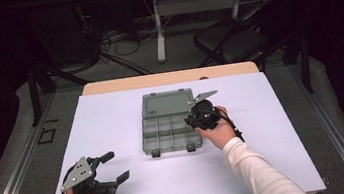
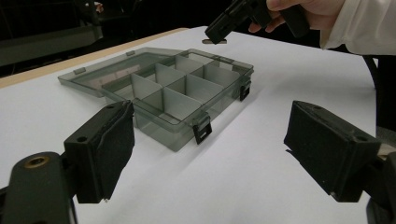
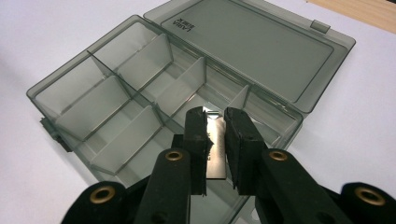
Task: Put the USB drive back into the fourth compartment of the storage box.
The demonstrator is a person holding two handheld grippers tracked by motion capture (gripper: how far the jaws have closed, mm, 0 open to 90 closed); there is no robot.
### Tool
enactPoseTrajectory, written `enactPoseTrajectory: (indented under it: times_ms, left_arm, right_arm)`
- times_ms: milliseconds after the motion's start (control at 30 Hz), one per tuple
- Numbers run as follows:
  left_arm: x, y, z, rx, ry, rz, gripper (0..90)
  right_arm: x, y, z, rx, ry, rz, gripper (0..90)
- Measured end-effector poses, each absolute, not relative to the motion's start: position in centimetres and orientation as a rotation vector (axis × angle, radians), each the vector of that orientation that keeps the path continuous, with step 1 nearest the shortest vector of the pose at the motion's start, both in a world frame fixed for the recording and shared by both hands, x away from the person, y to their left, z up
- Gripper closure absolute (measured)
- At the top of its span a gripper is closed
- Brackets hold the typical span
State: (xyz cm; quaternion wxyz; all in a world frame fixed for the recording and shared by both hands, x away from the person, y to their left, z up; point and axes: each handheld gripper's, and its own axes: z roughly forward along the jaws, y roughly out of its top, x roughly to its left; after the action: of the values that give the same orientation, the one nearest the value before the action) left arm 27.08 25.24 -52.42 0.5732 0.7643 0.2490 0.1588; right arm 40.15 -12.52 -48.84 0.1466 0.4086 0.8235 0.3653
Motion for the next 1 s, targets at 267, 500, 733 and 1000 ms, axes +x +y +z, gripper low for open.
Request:
enactPoseTrajectory:
  times_ms: [267, 500, 733, 1000]
  left_arm:
    - [27.1, 25.3, -52.4, 1.793, 0.581, 0.367, 15.8]
    - [27.1, 25.3, -52.4, 1.792, 0.581, 0.366, 15.7]
    - [27.1, 25.3, -52.4, 1.793, 0.58, 0.366, 15.7]
    - [27.1, 25.2, -52.4, 1.791, 0.582, 0.368, 15.8]
  right_arm:
    - [40.8, -12.4, -49.4, 1.174, 2.367, 1.043, 79.4]
    - [41.3, -12.4, -49.9, 1.19, 2.363, 1.033, 79.4]
    - [41.7, -12.5, -50.4, 1.202, 2.353, 1.028, 79.4]
    - [42.3, -12.4, -51.0, 1.215, 2.346, 1.008, 79.4]
